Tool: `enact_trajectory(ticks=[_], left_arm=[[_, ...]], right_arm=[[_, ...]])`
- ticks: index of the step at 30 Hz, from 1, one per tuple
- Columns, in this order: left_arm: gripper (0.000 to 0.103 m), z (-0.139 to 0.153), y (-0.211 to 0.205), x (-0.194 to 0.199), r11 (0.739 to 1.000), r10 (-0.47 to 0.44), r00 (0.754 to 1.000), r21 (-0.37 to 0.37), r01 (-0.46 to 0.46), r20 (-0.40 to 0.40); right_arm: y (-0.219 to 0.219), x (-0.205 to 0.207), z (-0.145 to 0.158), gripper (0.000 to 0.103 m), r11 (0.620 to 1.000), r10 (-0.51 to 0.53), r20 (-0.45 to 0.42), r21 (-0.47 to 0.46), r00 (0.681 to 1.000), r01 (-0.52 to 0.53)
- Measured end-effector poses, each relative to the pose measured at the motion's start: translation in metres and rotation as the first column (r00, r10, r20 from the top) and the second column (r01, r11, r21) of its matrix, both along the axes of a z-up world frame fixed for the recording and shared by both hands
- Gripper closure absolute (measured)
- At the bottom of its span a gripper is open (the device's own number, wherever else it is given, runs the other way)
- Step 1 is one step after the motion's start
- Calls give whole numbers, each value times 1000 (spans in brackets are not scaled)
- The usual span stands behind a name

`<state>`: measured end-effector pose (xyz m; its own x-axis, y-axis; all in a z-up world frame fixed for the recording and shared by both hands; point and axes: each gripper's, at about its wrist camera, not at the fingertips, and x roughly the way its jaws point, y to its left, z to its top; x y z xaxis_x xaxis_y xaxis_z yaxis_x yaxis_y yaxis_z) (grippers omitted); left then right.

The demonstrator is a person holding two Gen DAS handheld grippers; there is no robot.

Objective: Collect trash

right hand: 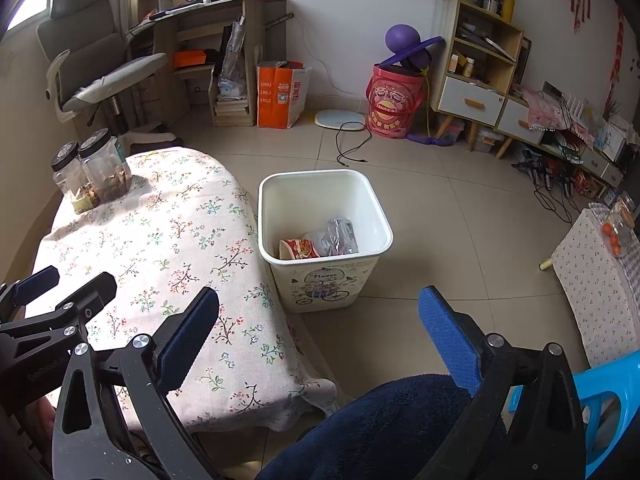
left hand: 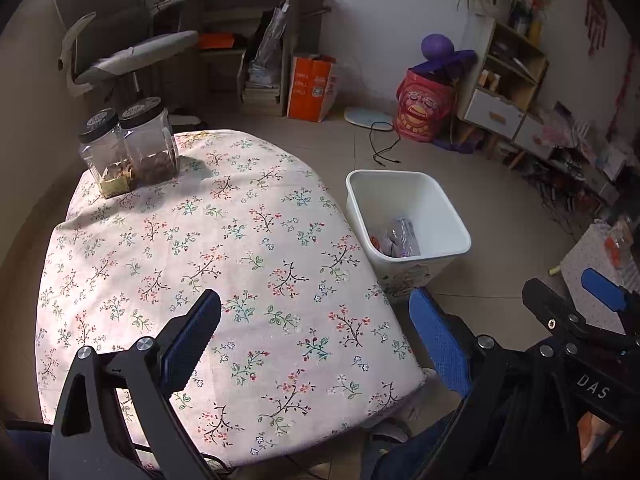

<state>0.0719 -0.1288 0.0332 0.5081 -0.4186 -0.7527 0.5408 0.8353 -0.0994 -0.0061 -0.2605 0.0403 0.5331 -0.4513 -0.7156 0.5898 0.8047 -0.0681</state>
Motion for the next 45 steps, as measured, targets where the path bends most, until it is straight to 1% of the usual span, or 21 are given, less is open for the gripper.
enact_trajectory(ticks=[45], left_arm=[[11,2,3,1,1000,9,1000,-5,-9,6]], right_arm=[[0,1,-1,7,1000,5,-5,-4,1000,-5]])
